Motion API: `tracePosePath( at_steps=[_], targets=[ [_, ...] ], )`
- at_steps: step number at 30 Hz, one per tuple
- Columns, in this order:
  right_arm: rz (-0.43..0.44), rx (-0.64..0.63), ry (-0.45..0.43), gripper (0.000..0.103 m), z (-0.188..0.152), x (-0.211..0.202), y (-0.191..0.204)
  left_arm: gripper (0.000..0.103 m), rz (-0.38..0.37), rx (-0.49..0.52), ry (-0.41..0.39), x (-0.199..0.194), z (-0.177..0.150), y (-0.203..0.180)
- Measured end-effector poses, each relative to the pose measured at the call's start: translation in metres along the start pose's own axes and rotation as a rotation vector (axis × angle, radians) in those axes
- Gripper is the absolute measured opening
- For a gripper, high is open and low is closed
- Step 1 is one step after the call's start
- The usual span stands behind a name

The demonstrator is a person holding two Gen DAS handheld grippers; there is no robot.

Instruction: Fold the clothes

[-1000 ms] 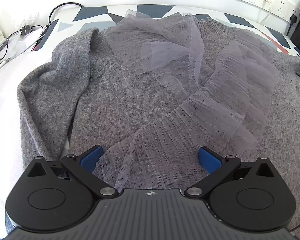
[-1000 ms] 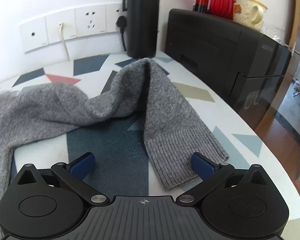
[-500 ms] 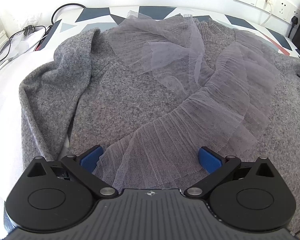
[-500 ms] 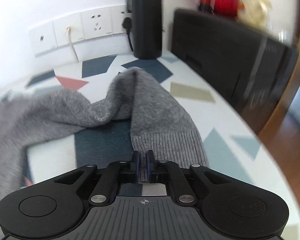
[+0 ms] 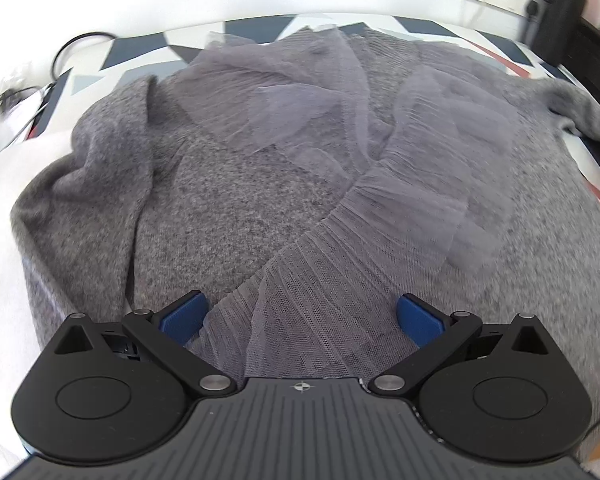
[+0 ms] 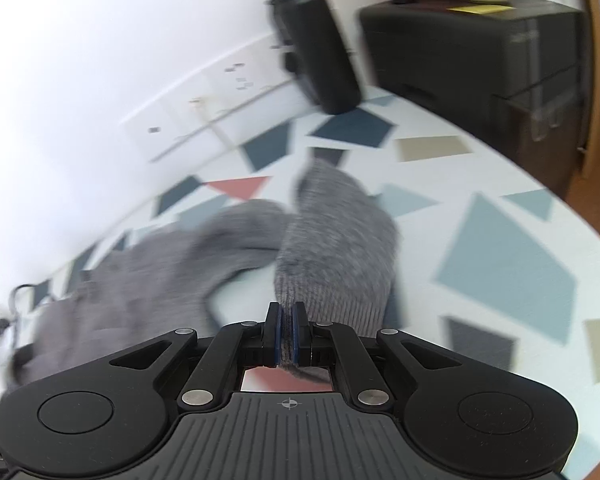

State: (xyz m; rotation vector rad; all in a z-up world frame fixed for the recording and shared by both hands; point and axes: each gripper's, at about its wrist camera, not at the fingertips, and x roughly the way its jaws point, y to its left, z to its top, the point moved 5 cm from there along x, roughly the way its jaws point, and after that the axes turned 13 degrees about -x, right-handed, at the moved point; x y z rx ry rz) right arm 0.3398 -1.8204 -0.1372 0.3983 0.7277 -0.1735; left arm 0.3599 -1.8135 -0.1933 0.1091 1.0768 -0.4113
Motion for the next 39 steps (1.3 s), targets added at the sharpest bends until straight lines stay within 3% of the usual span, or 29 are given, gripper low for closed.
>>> tracePosePath(
  at_steps=[4,14,21,26,30,33,39],
  targets=[
    [0.046,-0.059,0.022,0.005,0.009,0.003,0.048,0.103,0.003,0.014,-0.007,-0.002,0.005,0.010],
    [0.115,-0.216,0.103,0.005,0.014,0.028,0.159,0.103,-0.023,-0.123,-0.125,-0.017,0.036,0.063],
    [0.210,-0.262,0.127,0.005,0.029,0.053,0.231,0.103,-0.016,-0.182,-0.137,-0.014,0.060,0.095],
    [0.286,-0.322,0.171,0.005,0.024,0.071,0.285,0.103,-0.038,-0.227,-0.143,-0.016,0.064,0.115],
    [0.374,-0.364,0.153,0.006,0.018,0.073,0.325,0.103,-0.042,-0.237,-0.131,-0.015,0.062,0.122],
    [0.307,-0.444,0.155,0.020,0.013,0.078,0.338,0.103,-0.052,-0.231,-0.132,-0.017,0.064,0.120],
    [0.272,-0.377,0.184,0.021,0.007,0.088,0.313,0.103,-0.078,-0.193,-0.142,-0.019,0.073,0.104]
  ],
)
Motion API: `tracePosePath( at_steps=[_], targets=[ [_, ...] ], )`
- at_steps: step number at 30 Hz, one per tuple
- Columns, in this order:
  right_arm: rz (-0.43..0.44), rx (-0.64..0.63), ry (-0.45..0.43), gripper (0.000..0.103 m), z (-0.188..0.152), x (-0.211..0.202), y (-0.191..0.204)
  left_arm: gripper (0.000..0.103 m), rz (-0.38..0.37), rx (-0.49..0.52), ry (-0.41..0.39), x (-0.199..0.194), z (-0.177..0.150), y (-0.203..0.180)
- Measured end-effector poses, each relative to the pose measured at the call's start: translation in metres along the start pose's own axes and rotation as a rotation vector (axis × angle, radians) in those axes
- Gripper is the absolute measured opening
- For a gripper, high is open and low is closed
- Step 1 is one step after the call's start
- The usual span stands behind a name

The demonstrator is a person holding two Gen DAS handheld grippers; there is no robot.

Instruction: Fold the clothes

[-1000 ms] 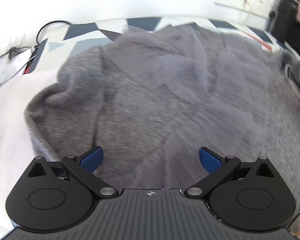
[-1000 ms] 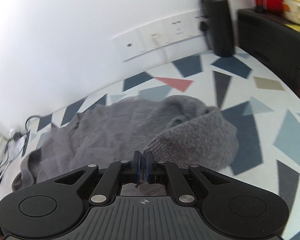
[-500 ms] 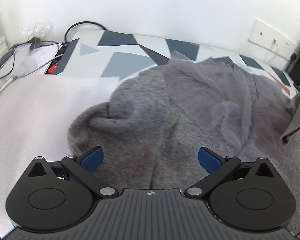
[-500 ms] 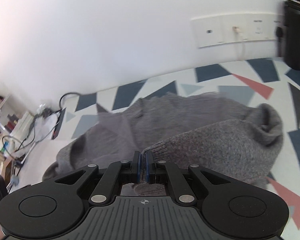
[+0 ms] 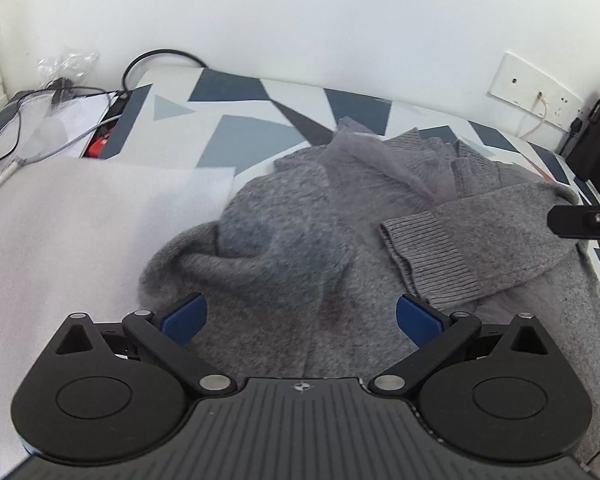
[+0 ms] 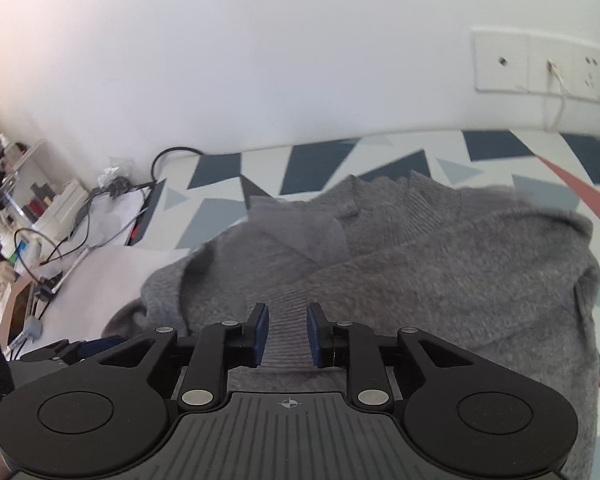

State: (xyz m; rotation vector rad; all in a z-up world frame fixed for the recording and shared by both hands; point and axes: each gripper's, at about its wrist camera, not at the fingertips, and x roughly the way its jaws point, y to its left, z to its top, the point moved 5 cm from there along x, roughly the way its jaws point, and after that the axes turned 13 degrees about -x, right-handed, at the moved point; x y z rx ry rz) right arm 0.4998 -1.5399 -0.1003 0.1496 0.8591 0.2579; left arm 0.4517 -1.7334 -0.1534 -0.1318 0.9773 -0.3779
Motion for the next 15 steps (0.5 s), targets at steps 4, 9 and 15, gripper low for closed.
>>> tracePosePath(
  at_steps=[4,9,15],
  targets=[
    [-0.023,0.045,0.006,0.022,-0.010,-0.001,-0.022,0.103,-0.008,0.016,0.018,0.005,0.000,-0.016],
    [-0.120,0.056,-0.030,0.050,-0.030,-0.015,-0.054,0.103,-0.073,0.000,0.070,0.013,-0.002,-0.039],
    [-0.265,0.096,-0.067,0.054,-0.075,-0.046,-0.115,0.103,-0.155,-0.028,0.119,0.026,-0.006,-0.064]
  ],
)
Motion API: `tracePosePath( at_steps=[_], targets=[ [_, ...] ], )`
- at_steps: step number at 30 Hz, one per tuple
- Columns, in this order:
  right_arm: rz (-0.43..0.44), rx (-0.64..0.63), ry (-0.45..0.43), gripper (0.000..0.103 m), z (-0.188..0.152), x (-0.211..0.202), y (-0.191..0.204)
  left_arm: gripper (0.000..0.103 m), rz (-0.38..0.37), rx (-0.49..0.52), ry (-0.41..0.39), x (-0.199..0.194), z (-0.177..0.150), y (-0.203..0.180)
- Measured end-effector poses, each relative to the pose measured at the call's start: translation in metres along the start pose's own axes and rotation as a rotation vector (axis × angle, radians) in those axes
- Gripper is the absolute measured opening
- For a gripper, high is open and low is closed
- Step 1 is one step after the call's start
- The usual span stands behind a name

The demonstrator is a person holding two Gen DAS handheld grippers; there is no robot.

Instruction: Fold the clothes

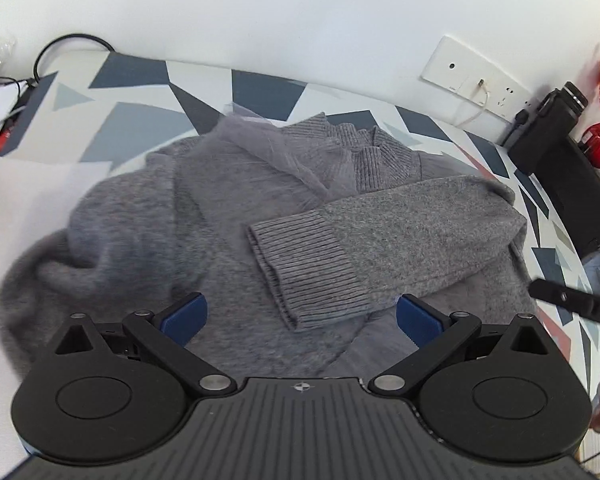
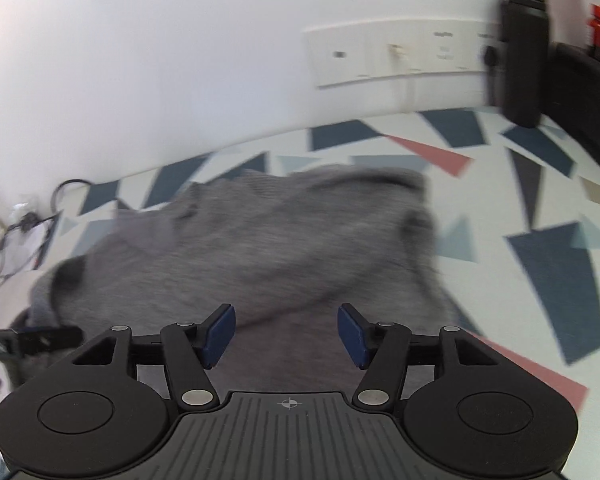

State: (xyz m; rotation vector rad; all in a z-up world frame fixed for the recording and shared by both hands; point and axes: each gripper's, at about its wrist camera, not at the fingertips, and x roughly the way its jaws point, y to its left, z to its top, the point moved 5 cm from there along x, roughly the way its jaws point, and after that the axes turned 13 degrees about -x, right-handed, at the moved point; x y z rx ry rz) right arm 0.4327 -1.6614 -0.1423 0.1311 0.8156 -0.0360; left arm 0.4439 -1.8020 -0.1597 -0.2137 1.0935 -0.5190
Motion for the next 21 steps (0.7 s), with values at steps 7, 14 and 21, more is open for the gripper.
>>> tracePosePath(
  at_steps=[7,14,21],
  targets=[
    [-0.145,0.013,0.005,0.054,-0.028,0.001,-0.070,0.085,0.062,-0.081,0.039,0.034,0.005,-0.005],
    [-0.151,-0.095,-0.040,0.051,-0.012,0.032,-0.078,0.005,0.048,-0.066,0.001,0.028,0.032,-0.015],
    [-0.100,-0.225,0.021,0.008,0.002,0.063,-0.066,0.004,-0.012,-0.089,-0.159,-0.018,0.085,-0.023]
  ],
)
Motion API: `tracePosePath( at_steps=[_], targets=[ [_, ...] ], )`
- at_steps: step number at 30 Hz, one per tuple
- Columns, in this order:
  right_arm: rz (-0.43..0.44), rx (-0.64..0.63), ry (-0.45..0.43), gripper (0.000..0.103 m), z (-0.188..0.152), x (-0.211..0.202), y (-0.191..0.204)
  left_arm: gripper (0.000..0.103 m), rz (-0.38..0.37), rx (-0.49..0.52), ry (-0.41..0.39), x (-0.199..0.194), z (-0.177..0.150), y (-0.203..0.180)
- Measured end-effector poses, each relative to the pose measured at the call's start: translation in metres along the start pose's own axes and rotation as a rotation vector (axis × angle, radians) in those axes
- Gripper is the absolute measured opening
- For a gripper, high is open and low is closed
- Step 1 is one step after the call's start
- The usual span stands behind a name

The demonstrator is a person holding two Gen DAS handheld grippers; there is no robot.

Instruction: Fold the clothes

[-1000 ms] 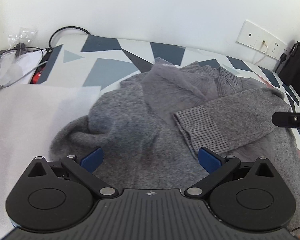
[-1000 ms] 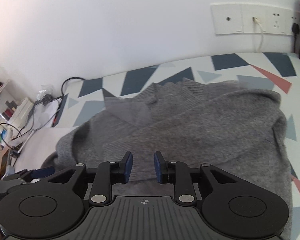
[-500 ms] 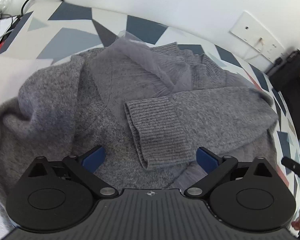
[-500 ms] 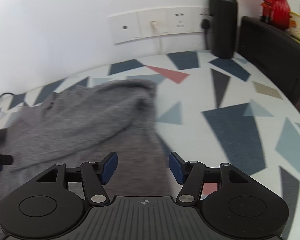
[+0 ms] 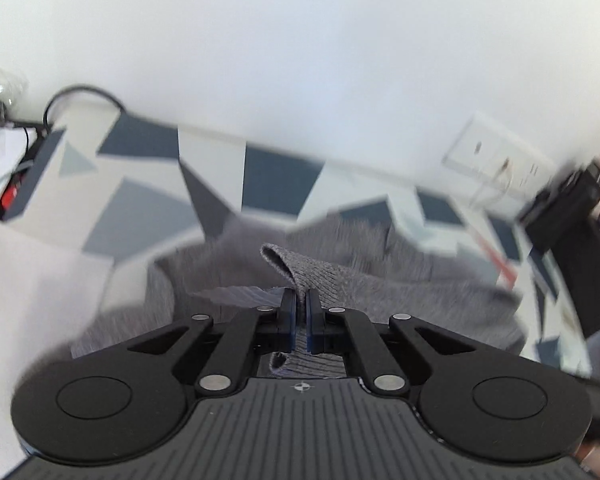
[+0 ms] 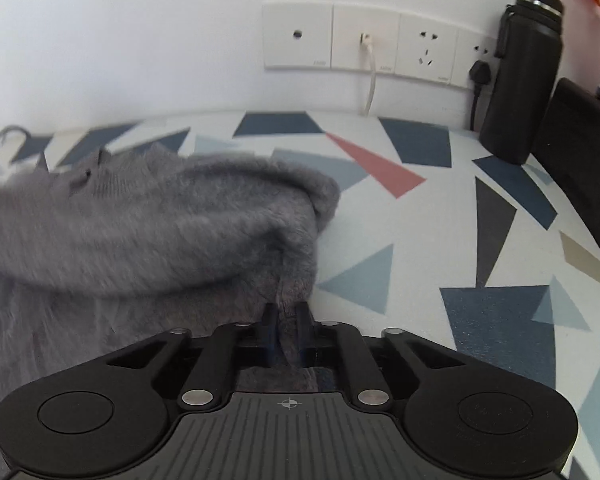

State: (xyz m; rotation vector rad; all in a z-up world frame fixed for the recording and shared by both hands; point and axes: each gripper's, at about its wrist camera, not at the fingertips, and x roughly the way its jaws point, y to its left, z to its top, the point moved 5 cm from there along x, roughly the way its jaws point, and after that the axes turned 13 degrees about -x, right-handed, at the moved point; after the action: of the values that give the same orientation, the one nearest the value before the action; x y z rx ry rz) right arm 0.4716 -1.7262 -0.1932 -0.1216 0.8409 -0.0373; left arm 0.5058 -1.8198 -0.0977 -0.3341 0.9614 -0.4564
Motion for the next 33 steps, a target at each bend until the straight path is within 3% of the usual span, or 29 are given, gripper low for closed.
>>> tracePosePath(
  at_steps=[6,10,13,14,17,21,25,26,28,30,33],
  targets=[
    [0.088,0.087,-0.115,0.006,-0.003,-0.041,-0.025,0.004,-0.006,0.007,-0.044,-0.012,0.021,0.005],
    [0.109,0.071,-0.081,0.006,-0.019,-0.050,-0.031,0.004,0.064,0.083,0.065,0.015,-0.005,0.017],
    [0.124,0.041,0.035,0.008,-0.034,-0.037,-0.026,0.006,0.121,0.132,0.135,0.034,-0.030,0.026],
    [0.115,0.049,0.027,0.010,-0.033,-0.039,-0.026,0.007,0.138,0.141,0.153,0.038,-0.037,0.029],
    [0.100,0.105,-0.030,0.031,-0.023,-0.049,-0.035,0.011,0.142,0.113,0.158,0.039,-0.044,0.039],
    [0.154,0.275,-0.066,0.033,-0.003,-0.037,-0.061,0.014,0.119,0.071,0.138,0.034,-0.037,0.045],
    [0.241,0.479,-0.031,0.034,0.009,0.001,-0.082,0.042,0.082,0.005,0.143,0.037,-0.030,0.046],
    [0.261,0.529,-0.010,0.034,0.010,0.013,-0.086,0.044,0.073,0.003,0.147,0.039,-0.030,0.045],
    [0.311,0.630,0.025,0.032,0.012,0.035,-0.091,0.044,0.082,0.022,0.161,0.045,-0.032,0.042],
    [0.334,0.702,0.044,0.011,0.017,0.052,-0.096,0.043,0.100,0.052,0.172,0.051,-0.036,0.039],
    [0.320,0.732,0.043,0.007,0.034,0.071,-0.104,0.042,0.121,0.077,0.171,0.060,-0.040,0.037]
  ],
)
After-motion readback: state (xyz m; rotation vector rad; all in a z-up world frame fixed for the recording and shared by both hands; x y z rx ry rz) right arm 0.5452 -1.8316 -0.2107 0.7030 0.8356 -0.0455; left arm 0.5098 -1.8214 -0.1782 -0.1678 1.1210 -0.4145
